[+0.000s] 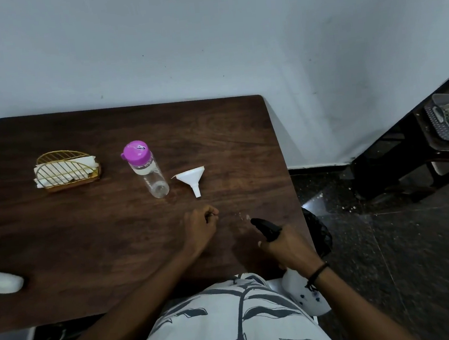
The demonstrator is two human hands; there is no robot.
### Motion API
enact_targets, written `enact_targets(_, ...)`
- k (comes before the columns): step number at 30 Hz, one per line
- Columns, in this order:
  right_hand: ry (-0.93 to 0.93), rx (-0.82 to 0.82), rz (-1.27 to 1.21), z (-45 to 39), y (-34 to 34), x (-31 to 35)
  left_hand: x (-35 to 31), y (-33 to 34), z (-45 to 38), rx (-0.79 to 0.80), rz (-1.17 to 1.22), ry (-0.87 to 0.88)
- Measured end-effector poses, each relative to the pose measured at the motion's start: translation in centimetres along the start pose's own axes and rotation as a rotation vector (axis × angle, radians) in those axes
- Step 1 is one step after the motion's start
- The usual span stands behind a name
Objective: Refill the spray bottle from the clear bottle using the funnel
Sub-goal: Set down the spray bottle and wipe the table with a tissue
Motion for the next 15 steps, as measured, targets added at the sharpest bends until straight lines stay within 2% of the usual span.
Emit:
enact_targets(8, -0.053, 0.001, -0.114, 0.3, -1.6, 1.2, -0.2, -0.6, -0.5, -0.004, 0.015, 0.013)
enact_targets(11, -0.106, -0.071, -0.207, 0.1, -4.0, 2.8, 0.1, -0.8, -0.6, 0.001, 0.01, 0.006)
enact_targets(15, -0.27, -0.246, -0.33, -0.2, -8.3, 6.6, 0.1, -1.1, -0.8, 0.014, 0.032, 0.007)
Point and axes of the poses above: each hand's wrist, its own z-axis away from the middle knuckle, its own y-axis out of the palm, x = y × z, the point moved 10 cm from there along -z, towards the middle knuckle, and after that the axes turned 5 degrees about z, right-handed, at the moved point
